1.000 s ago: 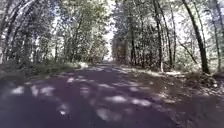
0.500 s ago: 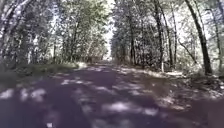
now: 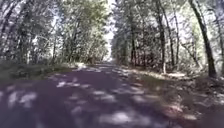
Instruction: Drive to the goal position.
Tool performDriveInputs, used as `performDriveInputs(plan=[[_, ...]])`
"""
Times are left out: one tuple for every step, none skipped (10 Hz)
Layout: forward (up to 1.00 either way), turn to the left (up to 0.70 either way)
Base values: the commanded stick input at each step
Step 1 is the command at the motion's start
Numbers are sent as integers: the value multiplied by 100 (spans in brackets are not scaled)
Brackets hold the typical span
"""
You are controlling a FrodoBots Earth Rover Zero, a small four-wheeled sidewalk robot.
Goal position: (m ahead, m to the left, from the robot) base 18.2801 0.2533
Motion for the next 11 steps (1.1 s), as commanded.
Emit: performDriveInputs(plan=[[45, 0], [45, 0], [45, 0], [45, 0], [45, 0], [45, 0], [45, 0], [45, 0], [45, 0], [45, 0], [45, 0]])
